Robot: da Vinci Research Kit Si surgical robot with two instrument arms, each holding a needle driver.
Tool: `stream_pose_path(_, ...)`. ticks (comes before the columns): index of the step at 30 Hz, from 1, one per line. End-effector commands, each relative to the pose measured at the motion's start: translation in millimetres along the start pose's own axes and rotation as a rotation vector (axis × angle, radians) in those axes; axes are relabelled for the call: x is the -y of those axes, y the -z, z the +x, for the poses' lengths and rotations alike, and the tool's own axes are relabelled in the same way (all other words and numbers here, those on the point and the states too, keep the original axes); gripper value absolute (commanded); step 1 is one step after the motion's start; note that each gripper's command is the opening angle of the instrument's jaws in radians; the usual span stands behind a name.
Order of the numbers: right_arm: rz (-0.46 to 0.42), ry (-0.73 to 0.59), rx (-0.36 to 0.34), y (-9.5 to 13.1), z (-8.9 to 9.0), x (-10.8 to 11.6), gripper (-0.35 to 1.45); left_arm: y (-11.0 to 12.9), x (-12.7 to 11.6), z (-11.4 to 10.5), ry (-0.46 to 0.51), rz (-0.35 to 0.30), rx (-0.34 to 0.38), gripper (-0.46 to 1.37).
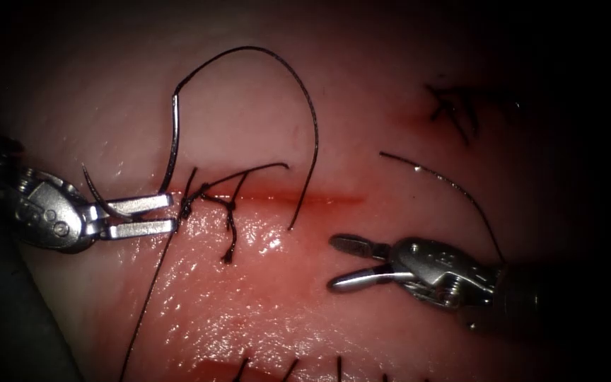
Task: Wound Closure
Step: Grab the suture with the right gripper
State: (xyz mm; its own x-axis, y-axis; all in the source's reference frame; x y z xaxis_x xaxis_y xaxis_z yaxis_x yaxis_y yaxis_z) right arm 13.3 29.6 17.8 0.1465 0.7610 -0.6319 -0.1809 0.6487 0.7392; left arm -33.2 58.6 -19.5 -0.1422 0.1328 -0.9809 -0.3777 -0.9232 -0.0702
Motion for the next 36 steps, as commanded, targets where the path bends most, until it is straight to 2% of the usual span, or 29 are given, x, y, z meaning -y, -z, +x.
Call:
stream_pose_path(1, -0.002, -0.008, 0.000, -0.2, 0.0, -0.1, 0.81, 0.2, 0.1, 0.2, 0.000, -0.008, 0.000, -0.35)
stream_pose_path(11, -0.007, 0.105, -0.006, -2.1, 0.6, -1.1, 0.76, 2.1, 1.3, 1.9, 0.022, -0.011, -0.009, -0.35)
stream_pose_path(18, -0.016, 0.102, -0.009, -3.6, 1.0, -1.6, 0.80, 3.1, 2.5, 3.8, 0.009, -0.004, -0.018, -0.35)
stream_pose_path(25, -0.005, 0.101, -0.011, -5.6, 1.6, -1.8, 0.77, 3.1, 2.9, 4.5, 0.016, 0.000, -0.019, -0.35)
stream_pose_path(29, 0.023, 0.106, -0.011, -6.8, 1.8, -1.8, 0.61, 3.1, 3.1, 4.6, 0.019, 0.001, -0.021, -0.35)
stream_pose_path(31, 0.036, 0.108, -0.011, -7.1, 1.9, -1.7, 0.37, 3.2, 3.2, 4.7, 0.020, 0.000, -0.021, -0.35)
stream_pose_path(33, 0.053, 0.112, -0.010, -7.4, 2.0, -1.7, -0.35, 3.1, 3.4, 4.8, 0.022, 0.002, -0.023, -0.35)
stream_pose_path(36, 0.058, 0.089, 0.003, -7.6, 2.1, -1.9, -0.35, 3.1, 3.6, 5.1, 0.019, 0.006, -0.025, -0.35)
